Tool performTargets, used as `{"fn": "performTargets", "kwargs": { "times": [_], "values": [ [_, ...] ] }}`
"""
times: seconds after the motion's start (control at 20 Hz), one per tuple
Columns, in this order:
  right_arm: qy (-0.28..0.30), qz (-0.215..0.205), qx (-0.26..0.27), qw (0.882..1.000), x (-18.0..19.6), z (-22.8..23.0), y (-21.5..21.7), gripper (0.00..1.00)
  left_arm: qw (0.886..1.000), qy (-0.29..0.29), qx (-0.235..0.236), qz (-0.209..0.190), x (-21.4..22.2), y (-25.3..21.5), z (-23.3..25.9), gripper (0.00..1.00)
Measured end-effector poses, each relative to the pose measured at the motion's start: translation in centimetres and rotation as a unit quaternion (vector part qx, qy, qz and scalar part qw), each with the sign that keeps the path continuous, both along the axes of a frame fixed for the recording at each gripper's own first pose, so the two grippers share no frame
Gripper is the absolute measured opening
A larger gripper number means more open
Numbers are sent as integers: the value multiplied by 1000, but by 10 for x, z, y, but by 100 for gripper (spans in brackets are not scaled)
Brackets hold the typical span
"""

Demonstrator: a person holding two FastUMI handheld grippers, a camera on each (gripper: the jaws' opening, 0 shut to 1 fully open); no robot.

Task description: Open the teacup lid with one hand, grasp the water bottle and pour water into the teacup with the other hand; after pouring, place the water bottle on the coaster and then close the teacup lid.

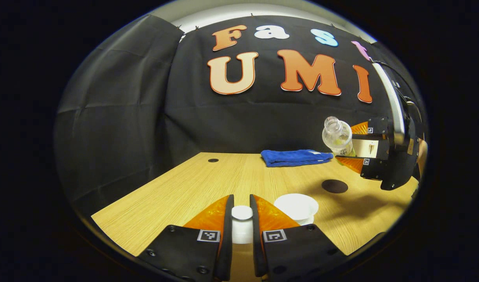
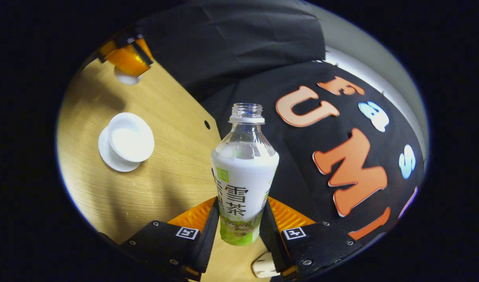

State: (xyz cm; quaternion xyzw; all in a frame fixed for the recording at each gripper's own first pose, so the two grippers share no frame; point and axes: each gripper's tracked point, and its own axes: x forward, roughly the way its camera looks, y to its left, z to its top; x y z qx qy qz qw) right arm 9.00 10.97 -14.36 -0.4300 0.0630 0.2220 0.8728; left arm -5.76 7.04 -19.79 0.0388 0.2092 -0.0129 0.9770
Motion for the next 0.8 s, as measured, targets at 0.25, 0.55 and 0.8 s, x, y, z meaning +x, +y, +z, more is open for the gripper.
{"fn": "performTargets", "kwargs": {
  "times": [0.25,0.55,0.8],
  "values": [
    [70,-74,141,985,17,-11,-28,64,1000,-8,-3,-13,6,-18,8,26],
    [188,-110,317,923,25,-27,-39,64,1000,-14,-9,-23,8,-37,12,26],
    [214,-135,364,896,25,-41,-38,64,999,-6,-15,-32,8,-52,5,26]
  ]
}}
